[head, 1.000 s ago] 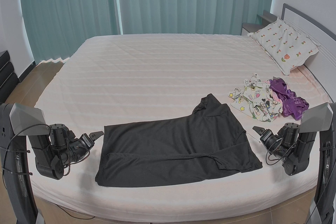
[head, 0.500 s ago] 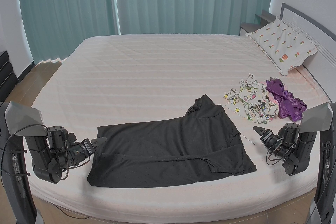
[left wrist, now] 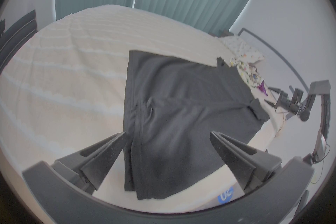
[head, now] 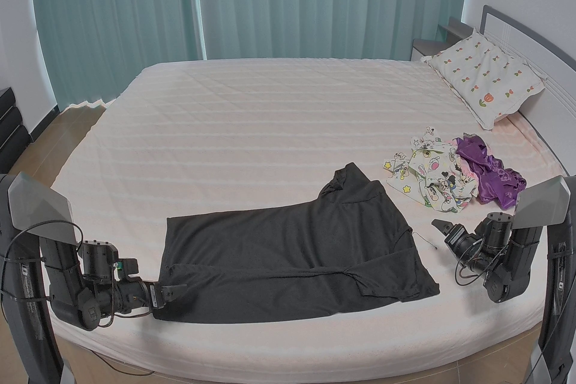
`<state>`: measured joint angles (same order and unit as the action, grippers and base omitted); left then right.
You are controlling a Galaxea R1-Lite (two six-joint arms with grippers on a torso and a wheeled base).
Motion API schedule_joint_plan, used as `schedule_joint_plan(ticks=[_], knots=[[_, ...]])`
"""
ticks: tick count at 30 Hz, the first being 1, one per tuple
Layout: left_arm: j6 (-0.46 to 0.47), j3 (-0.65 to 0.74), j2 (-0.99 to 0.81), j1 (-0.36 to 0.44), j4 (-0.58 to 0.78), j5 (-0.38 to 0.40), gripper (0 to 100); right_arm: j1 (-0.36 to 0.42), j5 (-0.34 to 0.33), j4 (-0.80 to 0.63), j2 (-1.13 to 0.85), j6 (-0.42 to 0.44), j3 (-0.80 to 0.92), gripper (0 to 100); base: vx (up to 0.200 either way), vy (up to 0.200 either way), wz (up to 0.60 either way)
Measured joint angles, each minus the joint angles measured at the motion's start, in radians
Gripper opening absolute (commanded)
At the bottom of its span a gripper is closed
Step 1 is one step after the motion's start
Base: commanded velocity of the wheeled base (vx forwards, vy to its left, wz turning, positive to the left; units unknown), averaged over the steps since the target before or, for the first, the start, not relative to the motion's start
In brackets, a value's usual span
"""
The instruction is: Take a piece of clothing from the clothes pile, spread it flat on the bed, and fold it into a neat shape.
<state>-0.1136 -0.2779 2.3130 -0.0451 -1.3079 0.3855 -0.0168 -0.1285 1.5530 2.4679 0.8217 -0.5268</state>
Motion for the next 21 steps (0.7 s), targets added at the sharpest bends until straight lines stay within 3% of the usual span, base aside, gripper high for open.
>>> schedule_joint_plan(ticks=[8, 18, 19, 21], knots=[[0.107, 0.065, -0.02, 0.004, 0.026, -0.14, 100, 0.0, 0.0, 0.0, 0.002, -0.011, 0.005, 100, 0.0, 0.0, 0.0], [0.119, 0.087, -0.011, 0.005, 0.036, -0.151, 100, 0.0, 0.0, 0.0, 0.006, -0.013, 0.005, 100, 0.0, 0.0, 0.0], [0.12, 0.09, -0.011, 0.005, 0.037, -0.152, 0, 0.0, 0.0, 0.0, 0.006, -0.014, 0.005, 100, 0.0, 0.0, 0.0], [0.128, 0.096, -0.009, 0.005, 0.037, -0.152, 0, 0.0, 0.0, 0.0, 0.006, -0.013, 0.005, 100, 0.0, 0.0, 0.0]])
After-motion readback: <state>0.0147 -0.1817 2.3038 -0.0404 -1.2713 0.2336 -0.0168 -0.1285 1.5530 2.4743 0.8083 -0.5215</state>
